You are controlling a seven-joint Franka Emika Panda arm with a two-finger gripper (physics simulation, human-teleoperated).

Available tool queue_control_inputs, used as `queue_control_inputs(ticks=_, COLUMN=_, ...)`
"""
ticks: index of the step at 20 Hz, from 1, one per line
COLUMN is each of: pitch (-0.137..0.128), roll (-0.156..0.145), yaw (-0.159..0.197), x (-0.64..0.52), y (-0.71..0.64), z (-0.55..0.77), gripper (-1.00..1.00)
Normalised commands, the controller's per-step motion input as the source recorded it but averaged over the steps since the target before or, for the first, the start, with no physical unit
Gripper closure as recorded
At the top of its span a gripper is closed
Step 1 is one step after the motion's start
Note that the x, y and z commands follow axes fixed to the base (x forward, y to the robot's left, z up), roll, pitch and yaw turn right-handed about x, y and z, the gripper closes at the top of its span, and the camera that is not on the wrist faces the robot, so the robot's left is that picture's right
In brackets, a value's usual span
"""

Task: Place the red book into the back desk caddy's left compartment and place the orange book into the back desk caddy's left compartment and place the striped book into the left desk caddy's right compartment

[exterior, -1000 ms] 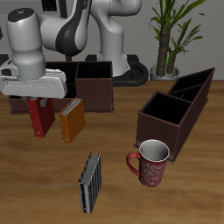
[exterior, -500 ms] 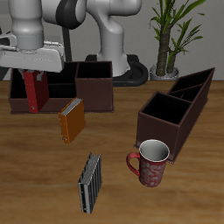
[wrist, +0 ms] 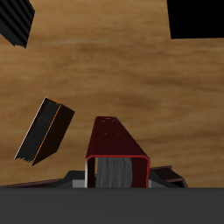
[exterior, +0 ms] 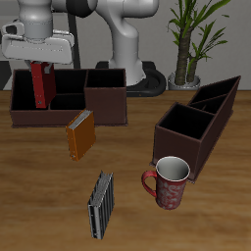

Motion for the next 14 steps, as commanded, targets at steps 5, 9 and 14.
queue_control_inputs(ticks=5, pitch=-0.003, roll=0.026, yaw=0.030, x=-0.57, y=0.07, z=-0.04, gripper=1.00)
queue_control_inputs(ticks=9, pitch=-0.011, roll=-0.008, yaw=-0.038, x=-0.37, y=-0.05, z=0.00, gripper=1.00)
queue_control_inputs(ticks=14, pitch=-0.010, roll=-0.027, yaw=-0.006, x=-0.28, y=-0.08, z=-0.01, gripper=1.00)
